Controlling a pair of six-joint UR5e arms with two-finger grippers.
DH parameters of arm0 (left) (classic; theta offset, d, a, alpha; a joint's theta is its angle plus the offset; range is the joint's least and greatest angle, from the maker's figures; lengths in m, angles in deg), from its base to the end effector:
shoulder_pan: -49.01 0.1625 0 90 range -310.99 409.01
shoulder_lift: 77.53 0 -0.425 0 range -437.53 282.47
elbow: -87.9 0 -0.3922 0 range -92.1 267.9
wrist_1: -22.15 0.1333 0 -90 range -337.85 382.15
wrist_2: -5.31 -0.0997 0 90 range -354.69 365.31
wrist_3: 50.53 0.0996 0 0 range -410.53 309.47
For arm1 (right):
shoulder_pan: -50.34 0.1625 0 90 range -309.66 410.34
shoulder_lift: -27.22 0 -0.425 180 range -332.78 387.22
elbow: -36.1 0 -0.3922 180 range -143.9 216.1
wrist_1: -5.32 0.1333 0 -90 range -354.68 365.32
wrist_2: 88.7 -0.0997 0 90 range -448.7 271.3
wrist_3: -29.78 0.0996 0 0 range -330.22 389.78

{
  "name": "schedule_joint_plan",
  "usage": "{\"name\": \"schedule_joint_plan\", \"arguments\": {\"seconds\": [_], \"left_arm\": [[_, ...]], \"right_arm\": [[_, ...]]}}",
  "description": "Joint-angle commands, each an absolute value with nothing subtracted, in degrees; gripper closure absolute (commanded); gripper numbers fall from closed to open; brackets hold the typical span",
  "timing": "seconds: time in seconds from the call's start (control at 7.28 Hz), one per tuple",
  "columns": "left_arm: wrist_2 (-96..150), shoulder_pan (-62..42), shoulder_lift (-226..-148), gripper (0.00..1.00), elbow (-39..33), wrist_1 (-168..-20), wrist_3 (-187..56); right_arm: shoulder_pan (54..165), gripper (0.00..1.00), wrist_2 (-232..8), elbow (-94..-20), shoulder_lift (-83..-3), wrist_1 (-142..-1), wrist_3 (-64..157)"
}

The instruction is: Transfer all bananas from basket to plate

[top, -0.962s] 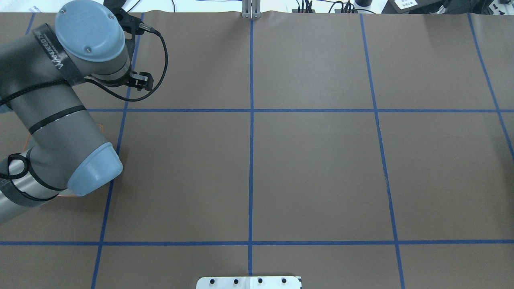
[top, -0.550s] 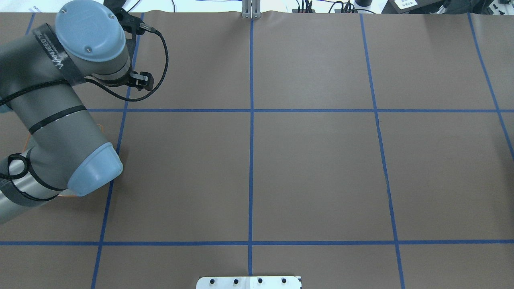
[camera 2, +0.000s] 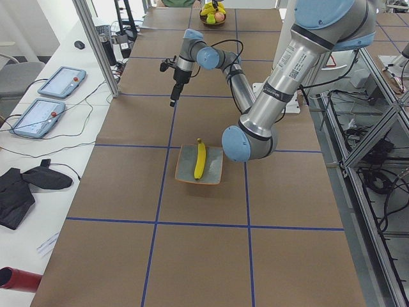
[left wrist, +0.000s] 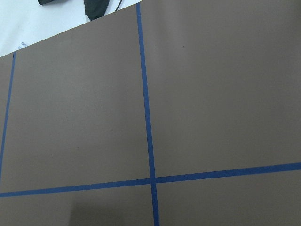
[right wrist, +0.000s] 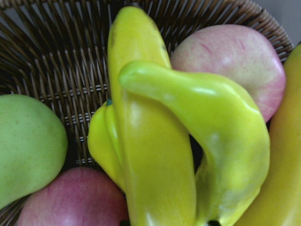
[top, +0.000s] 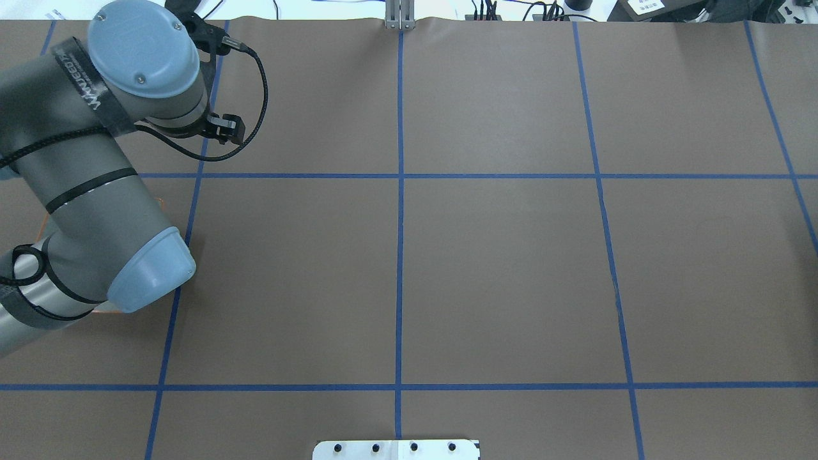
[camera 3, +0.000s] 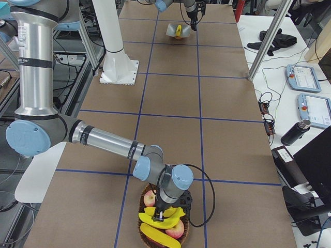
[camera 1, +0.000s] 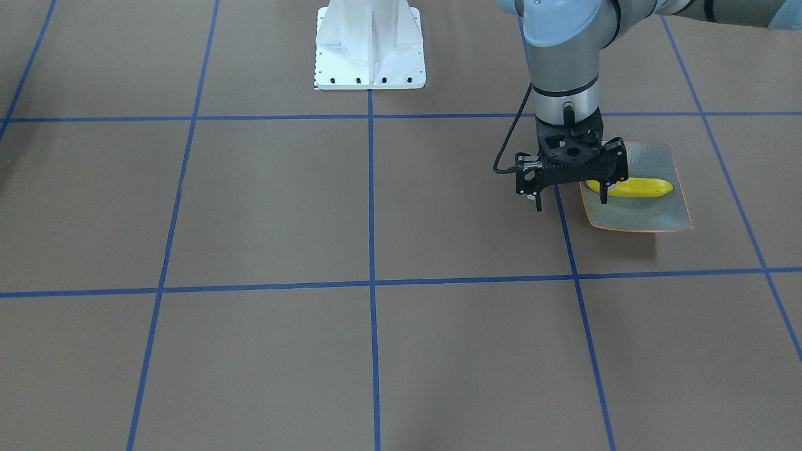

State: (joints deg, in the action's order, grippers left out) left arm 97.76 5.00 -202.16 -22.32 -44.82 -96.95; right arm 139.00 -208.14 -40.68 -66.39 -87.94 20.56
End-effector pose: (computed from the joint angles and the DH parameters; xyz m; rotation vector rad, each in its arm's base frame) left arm 0.3451 -0.5128 0.2235 0.3542 0.4296 0.0046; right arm 0.0747 -0.4143 0.8159 -0.3071 -0.5309 -0.0884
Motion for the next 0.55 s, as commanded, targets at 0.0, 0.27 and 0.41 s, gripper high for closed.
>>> {"name": "schedule_joint_plan", "arguments": {"seconds": [0.0,0.27,0.41], "left_arm": [[97.77,5.41,-202.16,0.00,-22.31,-44.82,-97.20],[97.77,5.41,-202.16,0.00,-22.22,-44.82,-97.20],[97.77,5.41,-202.07,0.00,-22.22,-44.82,-97.20]], "right_arm": [[139.02,0.68,-208.14,-40.98,-66.29,-87.93,20.55],[139.02,0.93,-209.10,-43.25,-66.03,-88.11,20.20],[139.11,1.00,-209.37,-45.79,-66.38,-88.72,20.11]]}}
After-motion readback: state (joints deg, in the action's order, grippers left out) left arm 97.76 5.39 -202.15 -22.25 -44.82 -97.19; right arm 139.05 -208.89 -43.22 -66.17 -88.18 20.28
